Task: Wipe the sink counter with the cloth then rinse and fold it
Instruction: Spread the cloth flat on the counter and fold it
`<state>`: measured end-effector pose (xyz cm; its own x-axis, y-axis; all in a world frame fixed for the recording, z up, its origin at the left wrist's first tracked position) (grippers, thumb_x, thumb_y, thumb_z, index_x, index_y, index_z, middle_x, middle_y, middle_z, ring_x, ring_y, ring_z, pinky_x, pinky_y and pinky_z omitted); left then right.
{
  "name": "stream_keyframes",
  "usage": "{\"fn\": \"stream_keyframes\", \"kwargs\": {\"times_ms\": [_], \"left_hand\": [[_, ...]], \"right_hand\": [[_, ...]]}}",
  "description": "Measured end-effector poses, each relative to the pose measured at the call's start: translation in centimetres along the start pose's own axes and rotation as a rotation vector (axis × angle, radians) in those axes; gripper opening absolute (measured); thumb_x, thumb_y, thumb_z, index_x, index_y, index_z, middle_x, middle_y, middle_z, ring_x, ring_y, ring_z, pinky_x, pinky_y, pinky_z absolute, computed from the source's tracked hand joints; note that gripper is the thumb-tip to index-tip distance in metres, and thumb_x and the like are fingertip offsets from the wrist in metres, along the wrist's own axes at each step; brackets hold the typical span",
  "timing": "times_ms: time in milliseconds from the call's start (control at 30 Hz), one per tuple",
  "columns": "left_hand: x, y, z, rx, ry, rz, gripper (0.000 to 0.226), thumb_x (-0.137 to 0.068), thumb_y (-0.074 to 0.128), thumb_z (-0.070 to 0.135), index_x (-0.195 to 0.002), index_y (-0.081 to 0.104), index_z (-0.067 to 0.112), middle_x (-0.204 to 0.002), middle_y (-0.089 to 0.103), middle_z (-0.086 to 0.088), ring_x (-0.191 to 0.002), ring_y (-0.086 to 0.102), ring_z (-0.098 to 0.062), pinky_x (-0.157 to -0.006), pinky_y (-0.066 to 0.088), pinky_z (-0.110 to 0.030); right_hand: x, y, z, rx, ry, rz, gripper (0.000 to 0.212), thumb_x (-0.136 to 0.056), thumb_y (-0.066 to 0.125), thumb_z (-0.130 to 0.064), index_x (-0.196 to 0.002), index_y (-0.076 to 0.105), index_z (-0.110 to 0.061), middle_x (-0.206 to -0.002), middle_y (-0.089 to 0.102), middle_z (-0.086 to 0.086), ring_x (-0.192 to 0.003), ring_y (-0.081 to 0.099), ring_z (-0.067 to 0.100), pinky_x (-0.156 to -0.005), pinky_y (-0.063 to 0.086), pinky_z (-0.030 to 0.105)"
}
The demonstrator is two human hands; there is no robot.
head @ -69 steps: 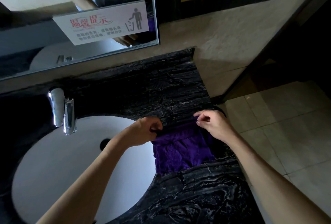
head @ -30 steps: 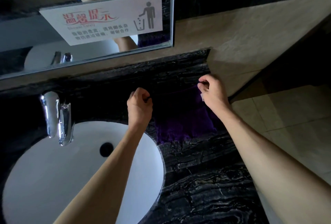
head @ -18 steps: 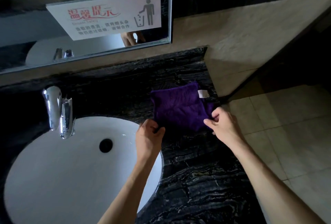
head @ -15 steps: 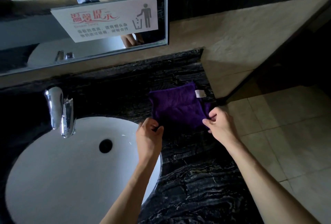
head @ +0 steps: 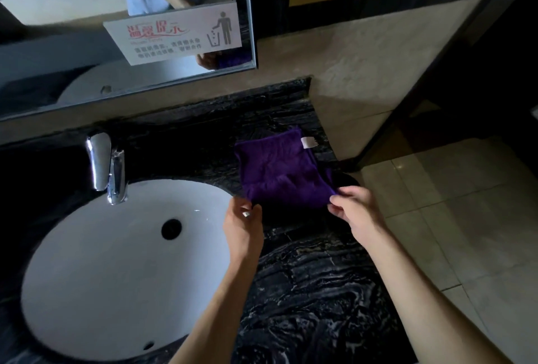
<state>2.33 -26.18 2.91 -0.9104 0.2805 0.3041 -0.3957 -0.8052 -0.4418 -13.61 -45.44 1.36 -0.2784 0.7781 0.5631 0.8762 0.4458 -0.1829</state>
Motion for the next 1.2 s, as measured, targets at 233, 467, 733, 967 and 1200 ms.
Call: {"fn": "stream_keyframes", "kwargs": {"times_ms": [233, 467, 733, 967, 1200], "left_hand": [[3.4, -0.4, -2.7, 0.222, -0.199, -0.102, 0.016, -0.093, 0.064, 0.007, -0.099, 0.052, 0.017, -0.081, 0.063, -0.017, -0.067, 0.054, -0.023, -0.06, 0.046, -0.035], [9.5, -3.0, -5.7, 0.154, -0.121, -0.249, 0.013, -0.091, 0.066, -0.006, -0.089, 0.055, 0.001, -0.065, 0.058, -0.015, -0.048, 0.048, -0.011, -0.043, 0.04, -0.02], [10.9, -4.2, -7.9, -0.094, -0.072, -0.295, 0.025, -0.079, 0.073, -0.006, -0.076, 0.058, 0.014, -0.066, 0.063, -0.004, -0.058, 0.055, -0.02, -0.05, 0.042, -0.023], [11.9, -4.1, -7.1, -0.234, 0.017, -0.265, 0.021, -0.077, 0.074, -0.006, -0.075, 0.059, 0.009, -0.071, 0.064, -0.005, -0.059, 0.053, -0.015, -0.052, 0.042, -0.012], [11.8, -4.3, -7.5, -0.249, -0.001, -0.259, 0.025, -0.077, 0.077, 0.001, -0.075, 0.058, 0.016, -0.074, 0.065, -0.003, -0.068, 0.062, -0.029, -0.055, 0.048, -0.03]], "right_hand": [[3.6, -2.3, 2.1, -0.249, 0.248, -0.097, 0.024, -0.091, 0.059, 0.01, -0.076, 0.057, -0.009, -0.069, 0.055, 0.01, -0.057, 0.057, 0.019, -0.044, 0.051, 0.022], [8.2, -4.8, 6.4, -0.012, 0.156, -0.039, 0.015, -0.092, 0.059, 0.011, -0.085, 0.057, -0.001, -0.061, 0.058, 0.011, -0.035, 0.048, 0.005, -0.032, 0.033, 0.017], [10.3, -5.4, 9.2, 0.325, 0.02, -0.016, 0.019, -0.095, 0.055, 0.005, -0.104, 0.05, -0.012, -0.073, 0.066, 0.013, -0.041, 0.052, 0.011, -0.035, 0.038, 0.024], [11.9, -4.3, 7.8, 0.856, -0.531, 0.157, 0.02, -0.082, 0.073, -0.006, -0.093, 0.059, -0.017, -0.092, 0.051, 0.003, -0.074, 0.054, 0.027, -0.063, 0.042, 0.034], [10.7, -4.0, 9.2, 0.811, -0.376, 0.173, 0.025, -0.083, 0.08, -0.015, -0.084, 0.055, -0.016, -0.085, 0.059, 0.008, -0.075, 0.056, 0.028, -0.065, 0.036, 0.033]]}}
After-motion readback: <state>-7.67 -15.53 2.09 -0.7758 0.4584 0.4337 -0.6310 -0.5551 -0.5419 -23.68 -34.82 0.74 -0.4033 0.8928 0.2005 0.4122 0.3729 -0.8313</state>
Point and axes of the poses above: each hand's wrist, its own x-axis away from the middle knuckle, its own y-axis out of the palm, z = x × y, the point moved 4 cm from there along -x, towards the middle knuckle
